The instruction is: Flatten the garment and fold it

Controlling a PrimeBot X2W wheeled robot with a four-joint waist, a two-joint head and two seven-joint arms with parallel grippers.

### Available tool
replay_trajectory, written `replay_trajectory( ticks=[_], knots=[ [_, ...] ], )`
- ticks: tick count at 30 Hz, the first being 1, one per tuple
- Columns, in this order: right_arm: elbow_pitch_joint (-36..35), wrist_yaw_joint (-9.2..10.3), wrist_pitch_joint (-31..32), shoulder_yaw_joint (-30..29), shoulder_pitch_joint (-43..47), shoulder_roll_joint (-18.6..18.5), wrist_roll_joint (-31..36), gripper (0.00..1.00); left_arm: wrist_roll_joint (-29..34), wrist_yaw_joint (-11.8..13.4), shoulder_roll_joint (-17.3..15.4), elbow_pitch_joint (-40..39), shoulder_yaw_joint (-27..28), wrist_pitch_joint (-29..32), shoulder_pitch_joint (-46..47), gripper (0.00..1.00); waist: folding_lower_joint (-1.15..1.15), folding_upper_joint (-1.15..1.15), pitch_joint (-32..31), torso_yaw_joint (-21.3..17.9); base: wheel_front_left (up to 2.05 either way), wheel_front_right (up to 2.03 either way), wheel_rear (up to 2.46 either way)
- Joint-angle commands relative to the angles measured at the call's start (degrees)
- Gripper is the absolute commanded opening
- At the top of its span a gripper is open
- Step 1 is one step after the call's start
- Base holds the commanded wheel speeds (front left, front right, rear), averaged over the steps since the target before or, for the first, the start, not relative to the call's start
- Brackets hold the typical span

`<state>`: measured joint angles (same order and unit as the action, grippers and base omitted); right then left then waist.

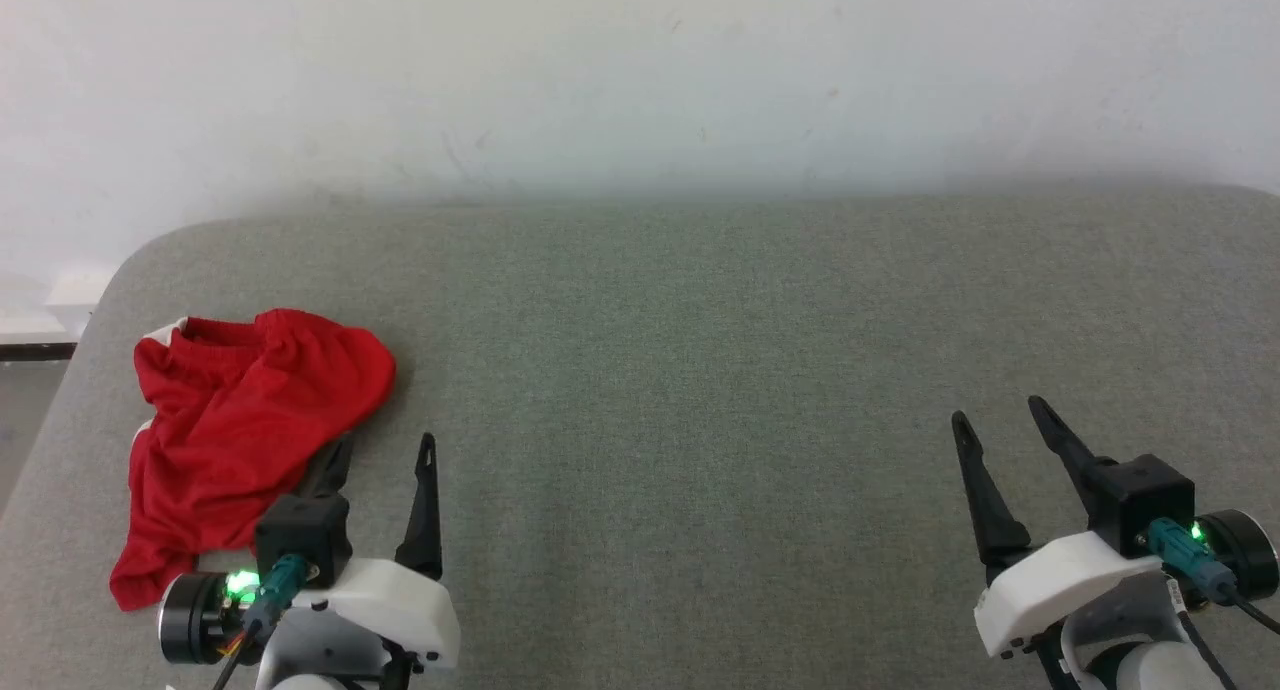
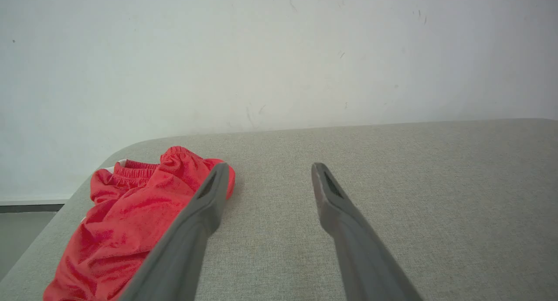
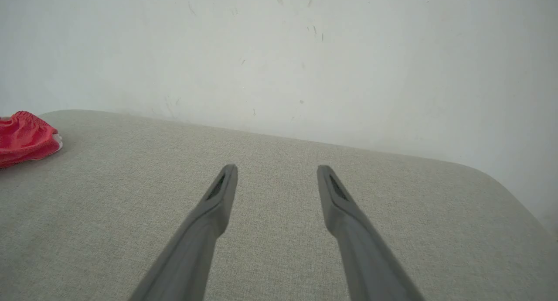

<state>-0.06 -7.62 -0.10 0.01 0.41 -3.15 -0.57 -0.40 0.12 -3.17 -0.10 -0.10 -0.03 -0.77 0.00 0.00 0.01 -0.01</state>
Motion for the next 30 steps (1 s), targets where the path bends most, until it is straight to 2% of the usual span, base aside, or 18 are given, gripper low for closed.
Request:
replay_trajectory(
  ticks=[1,16,30],
  knots=[
    [-0.03,0.00,-0.42,-0.22,0.08,0.01,-0.29,1.00,-0.18,0.28,0.01,0.12,-0.22,-0.46,0.00,1.00,0.00,0.00,0.01,0.00,0.00,0.00,0.00],
    [-0.43,0.02,-2.21,-0.94,0.25,0.04,-1.26,1.00,-1.08,1.45,0.04,0.40,-1.21,-2.26,-0.01,1.00,0.00,0.00,0.16,0.87,0.00,0.00,0.00],
    [-1.02,0.03,-3.89,-1.01,0.50,0.07,-2.06,1.00,-1.66,2.53,0.08,0.09,-2.11,-3.94,-0.10,1.00,0.00,0.00,0.30,4.57,0.00,0.00,0.00]
  ],
)
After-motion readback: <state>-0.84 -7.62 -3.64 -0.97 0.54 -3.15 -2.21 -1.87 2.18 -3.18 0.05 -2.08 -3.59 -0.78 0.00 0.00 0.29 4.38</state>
